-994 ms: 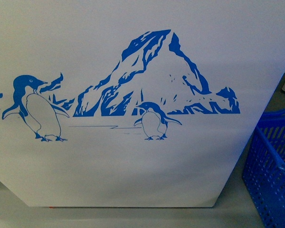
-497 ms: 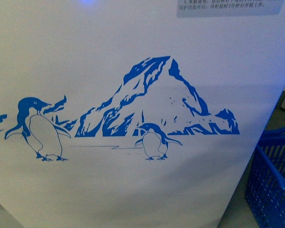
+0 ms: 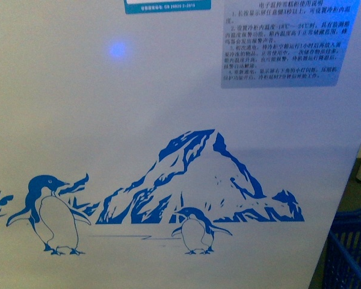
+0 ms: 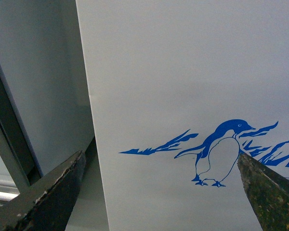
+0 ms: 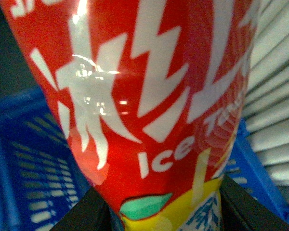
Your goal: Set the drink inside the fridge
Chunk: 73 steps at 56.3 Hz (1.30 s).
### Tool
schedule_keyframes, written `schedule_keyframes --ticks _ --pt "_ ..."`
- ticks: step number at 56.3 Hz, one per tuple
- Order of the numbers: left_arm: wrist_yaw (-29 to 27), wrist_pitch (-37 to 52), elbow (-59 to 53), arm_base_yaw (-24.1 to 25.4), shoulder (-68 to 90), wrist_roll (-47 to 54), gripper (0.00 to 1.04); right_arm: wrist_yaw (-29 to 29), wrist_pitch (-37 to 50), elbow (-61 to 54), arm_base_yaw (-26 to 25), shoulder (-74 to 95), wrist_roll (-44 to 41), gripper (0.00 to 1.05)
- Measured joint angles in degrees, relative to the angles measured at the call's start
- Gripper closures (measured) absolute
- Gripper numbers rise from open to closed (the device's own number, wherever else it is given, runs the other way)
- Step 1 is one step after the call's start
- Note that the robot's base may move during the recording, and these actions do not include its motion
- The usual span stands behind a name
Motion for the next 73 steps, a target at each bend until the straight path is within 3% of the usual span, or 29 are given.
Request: schedule_keyframes --ticks 13,29,46,55,63,73 --pt "0.0 0.0 0.0 0.0 0.0 0.0 0.08 -4.4 -9.4 -1.4 0.9 -27.6 7.6 0.64" --pt "0.0 0.0 0.0 0.0 0.0 0.0 0.08 -2.8 -18.8 -3.3 4.3 -53.4 12.1 0.64" --pt "0.0 0.0 0.0 0.0 0.0 0.0 0.08 8.1 -24.4 -5.9 13.9 -66.7 11.6 0.64" --pt "0.0 0.0 0.0 0.0 0.0 0.0 0.08 20.0 -21.5 -6.3 24.6 -69.2 9.6 0.64" --pt "0.0 0.0 0.0 0.0 0.0 0.0 0.08 26.0 -18.7 -8.7 32.7 -69.9 6.8 0.64" --pt "0.0 0.0 0.0 0.0 0.0 0.0 0.08 26.7 -18.4 -11.1 33.2 -70.2 6.2 0.64"
